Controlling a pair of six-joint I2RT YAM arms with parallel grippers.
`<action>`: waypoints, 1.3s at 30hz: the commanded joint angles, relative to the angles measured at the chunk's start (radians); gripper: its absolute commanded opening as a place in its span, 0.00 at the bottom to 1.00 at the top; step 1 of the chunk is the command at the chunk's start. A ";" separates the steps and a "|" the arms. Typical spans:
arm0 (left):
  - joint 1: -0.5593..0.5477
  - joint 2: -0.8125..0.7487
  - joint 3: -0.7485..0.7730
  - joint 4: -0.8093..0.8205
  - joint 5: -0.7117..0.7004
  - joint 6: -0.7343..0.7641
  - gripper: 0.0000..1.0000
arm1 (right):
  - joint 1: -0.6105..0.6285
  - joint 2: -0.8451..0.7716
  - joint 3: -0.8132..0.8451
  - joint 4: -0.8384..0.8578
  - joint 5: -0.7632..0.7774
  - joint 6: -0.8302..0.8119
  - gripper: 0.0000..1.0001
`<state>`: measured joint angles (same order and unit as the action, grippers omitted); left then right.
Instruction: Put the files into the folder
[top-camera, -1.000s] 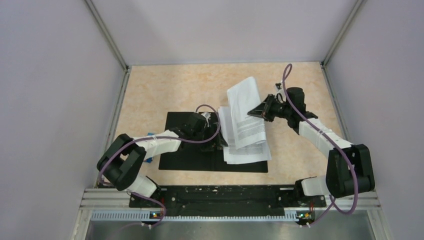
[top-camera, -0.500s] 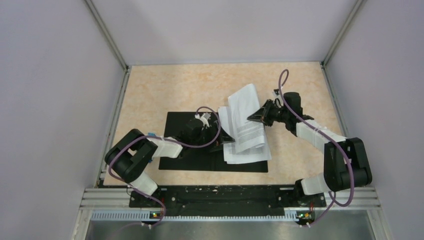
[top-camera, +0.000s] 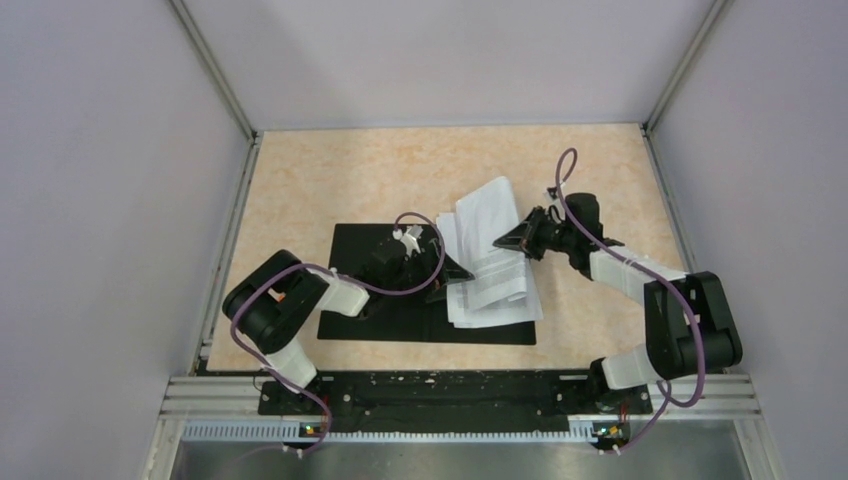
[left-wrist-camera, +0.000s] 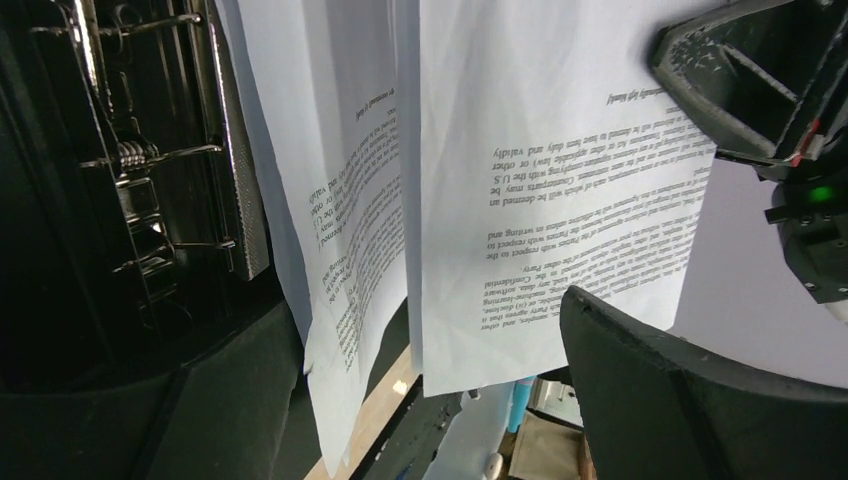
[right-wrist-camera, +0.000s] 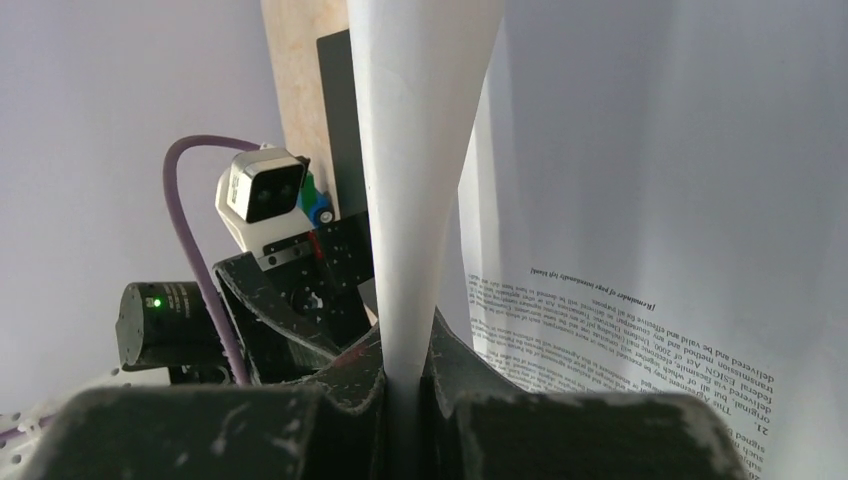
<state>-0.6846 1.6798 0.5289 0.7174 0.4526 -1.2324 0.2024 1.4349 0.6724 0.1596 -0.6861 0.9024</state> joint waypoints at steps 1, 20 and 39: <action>-0.004 0.022 -0.027 0.157 0.013 -0.051 0.98 | 0.022 0.010 -0.040 0.102 -0.008 0.034 0.05; -0.004 0.062 -0.039 0.231 0.024 -0.089 0.99 | 0.070 0.065 -0.121 0.330 -0.030 0.184 0.04; -0.014 0.077 0.021 0.123 0.030 -0.077 0.80 | 0.101 0.050 -0.104 0.083 0.171 -0.032 0.01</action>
<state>-0.6933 1.7489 0.5159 0.8459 0.4751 -1.3167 0.2802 1.4990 0.5495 0.2722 -0.5640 0.9318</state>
